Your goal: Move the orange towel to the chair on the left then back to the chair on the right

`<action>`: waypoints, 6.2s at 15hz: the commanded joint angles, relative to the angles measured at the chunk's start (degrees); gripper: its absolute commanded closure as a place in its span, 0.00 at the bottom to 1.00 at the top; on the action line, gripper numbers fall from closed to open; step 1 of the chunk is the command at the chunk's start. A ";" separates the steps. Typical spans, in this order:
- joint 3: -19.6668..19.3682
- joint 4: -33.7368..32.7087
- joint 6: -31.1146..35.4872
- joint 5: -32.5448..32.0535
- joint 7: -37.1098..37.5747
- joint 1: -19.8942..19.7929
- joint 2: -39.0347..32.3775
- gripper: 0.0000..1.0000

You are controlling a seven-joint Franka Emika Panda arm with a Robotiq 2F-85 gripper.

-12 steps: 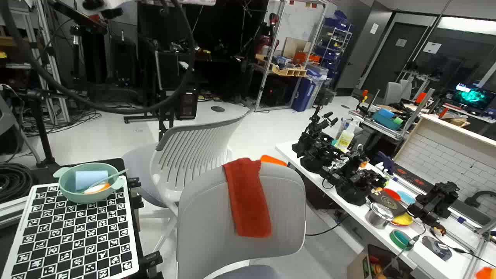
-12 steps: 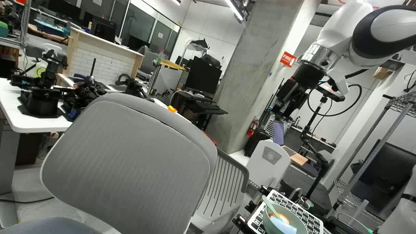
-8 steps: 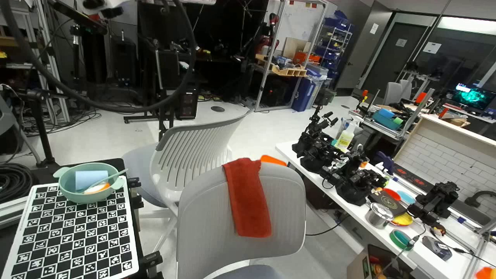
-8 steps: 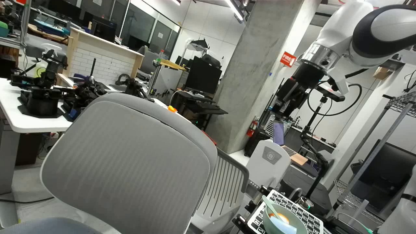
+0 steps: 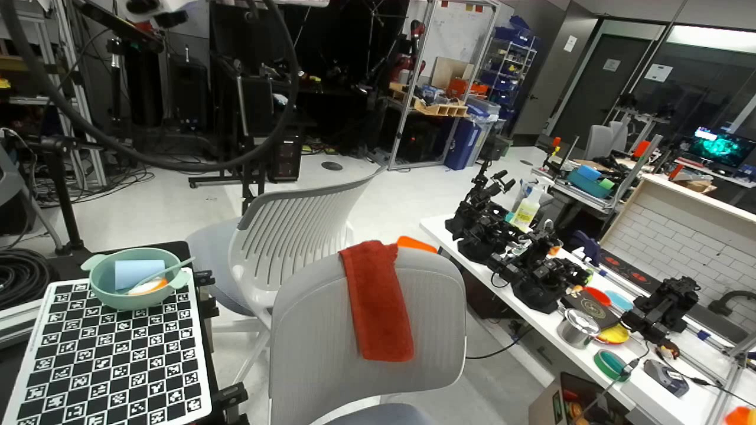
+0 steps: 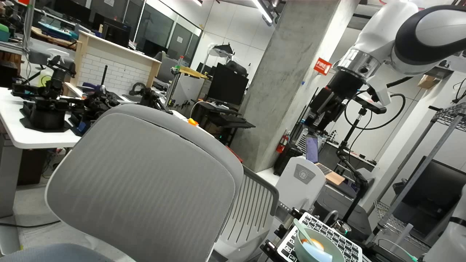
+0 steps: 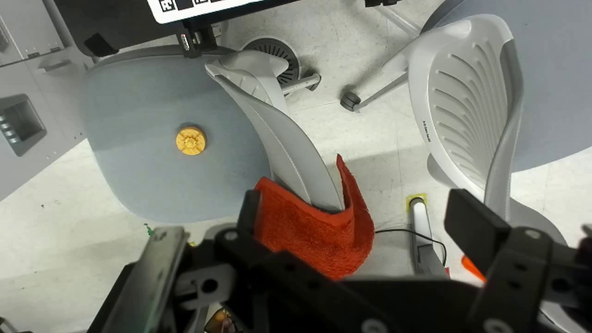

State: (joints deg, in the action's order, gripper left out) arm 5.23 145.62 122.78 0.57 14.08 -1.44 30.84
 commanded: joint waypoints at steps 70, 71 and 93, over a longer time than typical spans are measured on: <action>0.53 -71.00 -15.81 -6.27 2.01 14.37 -50.63 0.97; 0.77 -70.74 -15.92 -6.10 2.04 14.62 -50.67 0.97; 0.48 -65.34 -14.46 -8.26 2.17 16.12 -54.48 0.42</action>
State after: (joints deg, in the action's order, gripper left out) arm 5.95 80.29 108.73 -6.99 16.90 14.10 -23.87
